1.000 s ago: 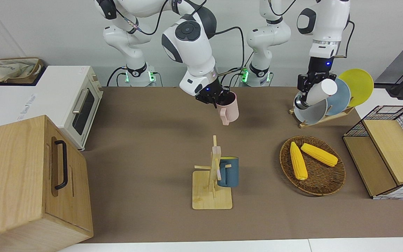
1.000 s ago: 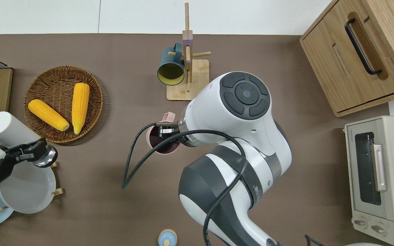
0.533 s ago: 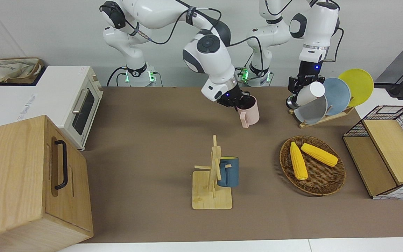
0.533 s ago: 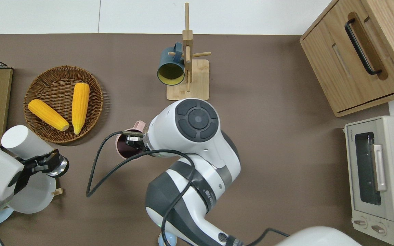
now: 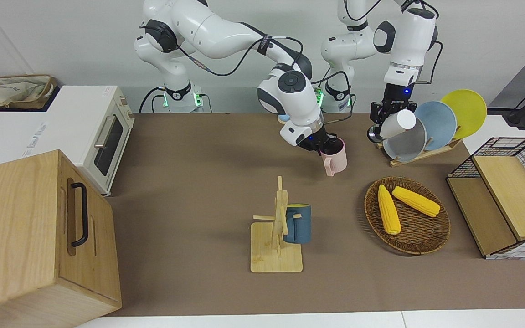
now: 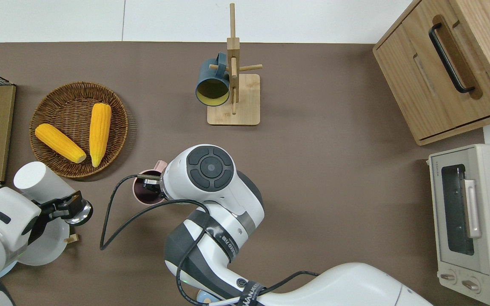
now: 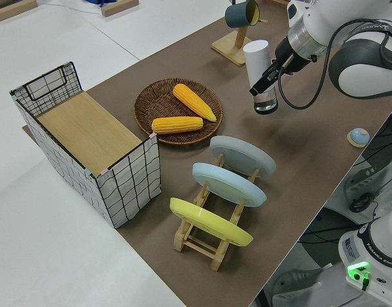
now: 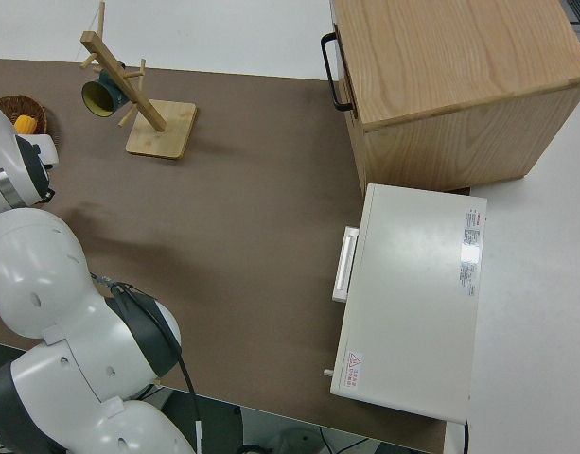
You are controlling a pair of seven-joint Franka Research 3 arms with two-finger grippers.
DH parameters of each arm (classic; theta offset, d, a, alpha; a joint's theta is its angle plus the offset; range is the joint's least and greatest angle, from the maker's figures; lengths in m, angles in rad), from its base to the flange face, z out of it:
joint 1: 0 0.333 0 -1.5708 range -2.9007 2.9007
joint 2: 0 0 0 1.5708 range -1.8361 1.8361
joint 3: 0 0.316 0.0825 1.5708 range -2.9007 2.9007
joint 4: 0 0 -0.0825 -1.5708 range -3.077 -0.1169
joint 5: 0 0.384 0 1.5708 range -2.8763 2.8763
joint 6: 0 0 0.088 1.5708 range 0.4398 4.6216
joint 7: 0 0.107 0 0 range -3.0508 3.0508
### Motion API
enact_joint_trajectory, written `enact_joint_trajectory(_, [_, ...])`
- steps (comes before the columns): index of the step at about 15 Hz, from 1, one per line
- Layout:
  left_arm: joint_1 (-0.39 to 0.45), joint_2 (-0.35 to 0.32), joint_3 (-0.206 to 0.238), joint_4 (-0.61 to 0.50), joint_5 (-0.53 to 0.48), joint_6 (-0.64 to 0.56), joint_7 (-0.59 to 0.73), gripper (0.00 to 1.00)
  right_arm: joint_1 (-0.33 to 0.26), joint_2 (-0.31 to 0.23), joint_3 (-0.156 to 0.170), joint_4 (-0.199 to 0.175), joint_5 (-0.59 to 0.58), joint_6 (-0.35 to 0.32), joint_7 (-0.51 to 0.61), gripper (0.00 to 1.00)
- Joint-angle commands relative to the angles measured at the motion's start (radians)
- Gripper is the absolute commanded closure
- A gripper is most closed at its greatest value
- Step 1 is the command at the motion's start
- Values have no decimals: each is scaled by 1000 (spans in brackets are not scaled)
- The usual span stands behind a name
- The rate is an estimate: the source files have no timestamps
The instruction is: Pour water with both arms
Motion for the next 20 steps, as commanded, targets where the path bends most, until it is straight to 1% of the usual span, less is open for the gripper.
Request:
enact_joint_trajectory(1, [-18, -44, 9, -27, -14, 26, -8, 1000, 34, 64, 18, 9, -97, 80, 94, 994])
enact_joint_trajectory(2, [-18, -42, 9, -27, -14, 26, -8, 1000, 40, 83, 26, 9, -129, 96, 117, 992])
enact_joint_trajectory(4, [-18, -41, 9, -27, -14, 26, -8, 1000, 50, 110, 27, 12, -181, 114, 135, 984])
enact_joint_trajectory(6, [-18, -39, 9, -27, -14, 26, -8, 1000, 55, 120, 27, 14, -186, 116, 134, 974])
enact_joint_trajectory(7, [-18, -38, 9, -27, -14, 26, -8, 1000, 55, 122, 26, 14, -186, 116, 134, 949])
enact_joint_trajectory(9, [-18, -36, 9, -27, -14, 26, -8, 1000, 55, 125, 27, 14, -214, 116, 134, 678])
enact_joint_trajectory(11, [-18, -36, 9, -27, -14, 26, -8, 1000, 52, 127, 27, 14, -224, 116, 134, 135])
enact_joint_trajectory(12, [-18, -36, 9, -27, -14, 26, -8, 1000, 54, 127, 27, 16, -226, 114, 132, 12])
enact_joint_trajectory(15, [-18, -35, 9, -27, -14, 24, -8, 1000, 51, 122, 27, 22, -224, 104, 132, 11])
enact_joint_trajectory(16, [-18, -35, 9, -27, -14, 23, -8, 1000, 44, 121, 29, 29, -223, 97, 131, 11])
enact_joint_trajectory(18, [-18, -35, 9, -27, -14, 21, -8, 1000, 26, 117, 44, 40, -223, 88, 129, 11])
enact_joint_trajectory(19, [-20, -35, 8, -27, -14, 20, -8, 1000, 23, 113, 47, 49, -223, 68, 126, 11])
enact_joint_trajectory(20, [-27, -35, 9, -27, -14, 19, -8, 1000, 23, 105, 44, 61, -223, 32, 123, 11])
